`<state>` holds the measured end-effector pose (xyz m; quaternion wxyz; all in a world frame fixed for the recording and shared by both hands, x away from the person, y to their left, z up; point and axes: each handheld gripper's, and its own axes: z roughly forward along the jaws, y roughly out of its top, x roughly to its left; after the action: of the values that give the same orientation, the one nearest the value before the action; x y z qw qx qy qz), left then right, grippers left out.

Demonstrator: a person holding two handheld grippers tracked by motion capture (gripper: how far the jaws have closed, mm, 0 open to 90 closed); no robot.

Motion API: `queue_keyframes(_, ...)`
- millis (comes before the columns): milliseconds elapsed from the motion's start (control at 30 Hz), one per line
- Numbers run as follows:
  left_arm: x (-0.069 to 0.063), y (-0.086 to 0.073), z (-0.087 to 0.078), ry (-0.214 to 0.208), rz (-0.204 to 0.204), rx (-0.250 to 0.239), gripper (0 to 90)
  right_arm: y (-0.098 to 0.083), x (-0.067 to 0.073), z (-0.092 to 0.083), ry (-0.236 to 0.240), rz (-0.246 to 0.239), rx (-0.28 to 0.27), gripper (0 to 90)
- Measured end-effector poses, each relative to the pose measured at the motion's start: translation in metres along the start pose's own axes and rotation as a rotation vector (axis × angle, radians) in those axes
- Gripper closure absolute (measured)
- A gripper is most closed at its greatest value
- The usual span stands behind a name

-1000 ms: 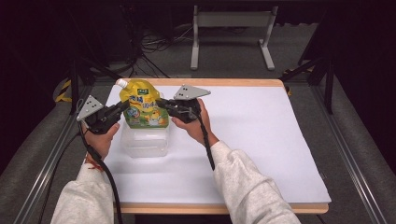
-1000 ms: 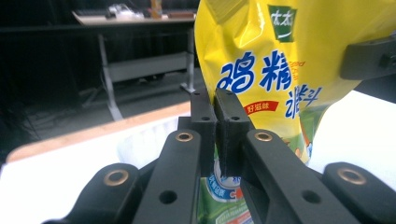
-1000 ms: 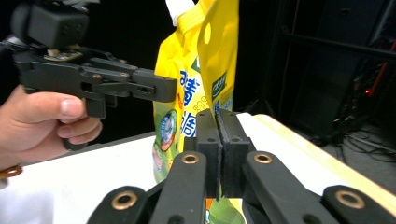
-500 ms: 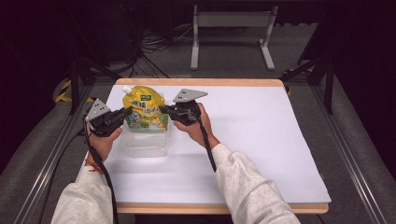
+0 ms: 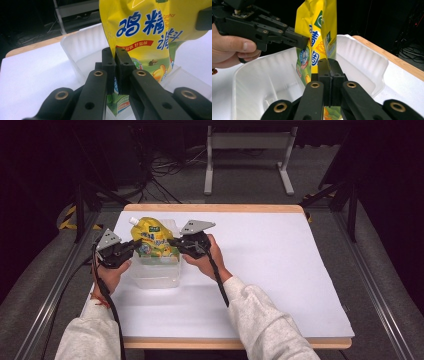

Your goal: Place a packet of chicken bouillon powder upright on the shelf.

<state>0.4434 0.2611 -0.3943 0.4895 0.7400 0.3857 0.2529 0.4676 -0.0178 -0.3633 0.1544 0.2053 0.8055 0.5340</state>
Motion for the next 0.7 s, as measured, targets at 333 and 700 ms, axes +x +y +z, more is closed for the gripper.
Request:
queue_keyframes(333,0.0018,-0.0057,0.0025,-0.005,-0.023,0.001,87.5,-0.0008,0.006,0.0056,-0.007,-0.019,0.021,90.0)
queue_keyframes(700,0.0015,-0.0072,-0.0009,0.009,-0.028,-0.006,83.8,0.0017,0.0041,0.0026,-0.029,-0.031,0.021,90.0)
